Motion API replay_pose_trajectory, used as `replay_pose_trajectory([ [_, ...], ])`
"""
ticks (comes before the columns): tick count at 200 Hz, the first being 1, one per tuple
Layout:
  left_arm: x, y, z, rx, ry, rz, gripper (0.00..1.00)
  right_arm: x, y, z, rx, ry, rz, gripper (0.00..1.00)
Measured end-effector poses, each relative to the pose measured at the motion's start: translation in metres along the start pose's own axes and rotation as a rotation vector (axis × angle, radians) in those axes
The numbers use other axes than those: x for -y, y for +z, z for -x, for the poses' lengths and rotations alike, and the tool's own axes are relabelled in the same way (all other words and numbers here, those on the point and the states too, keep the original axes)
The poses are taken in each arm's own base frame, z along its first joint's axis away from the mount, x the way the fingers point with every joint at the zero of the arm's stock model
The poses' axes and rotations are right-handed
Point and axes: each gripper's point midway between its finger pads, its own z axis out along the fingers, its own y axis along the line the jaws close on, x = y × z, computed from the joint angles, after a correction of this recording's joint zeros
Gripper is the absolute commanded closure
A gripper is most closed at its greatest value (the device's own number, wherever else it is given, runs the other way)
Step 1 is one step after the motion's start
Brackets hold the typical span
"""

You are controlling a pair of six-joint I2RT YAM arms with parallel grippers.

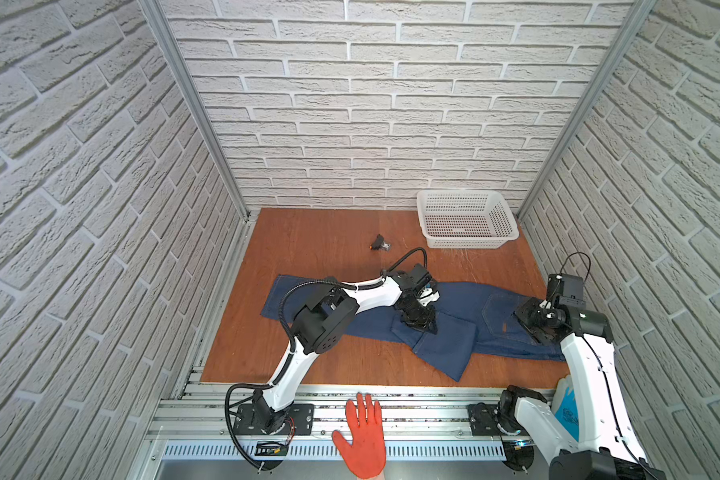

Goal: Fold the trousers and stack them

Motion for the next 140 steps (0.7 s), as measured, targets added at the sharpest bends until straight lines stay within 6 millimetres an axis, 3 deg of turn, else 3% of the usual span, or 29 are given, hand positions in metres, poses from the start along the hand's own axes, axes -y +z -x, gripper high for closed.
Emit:
replay_pose_trajectory([
  [17,0.0,0.0,0.0,0.0,-0.003,0.003,1.0,0.0,0.0,0.0,-0.001,0.0,-0.001,0.52],
  [48,-0.008,-0.006,0.004,0.027,-0.001,0.045,1.0,-0.001,0.002,0.0,-0.005,0.0,-0.001,0.53],
  [66,-0.014,-0.029,0.002,0.072,-0.008,0.104,1.0,-0.002,0.003,0.0,-0.01,0.0,0.002,0.53],
  [87,-0.017,-0.086,0.003,0.191,-0.014,0.176,1.0,-0.004,0.006,0.0,-0.019,0.001,0.014,0.53],
  [118,-0.023,-0.196,0.001,0.445,-0.037,0.292,1.0,-0.004,0.012,-0.005,-0.038,0.004,0.019,0.54],
  [140,-0.046,-0.256,-0.015,0.569,-0.096,0.401,1.0,-0.005,0.017,-0.007,-0.051,0.006,0.023,0.54],
])
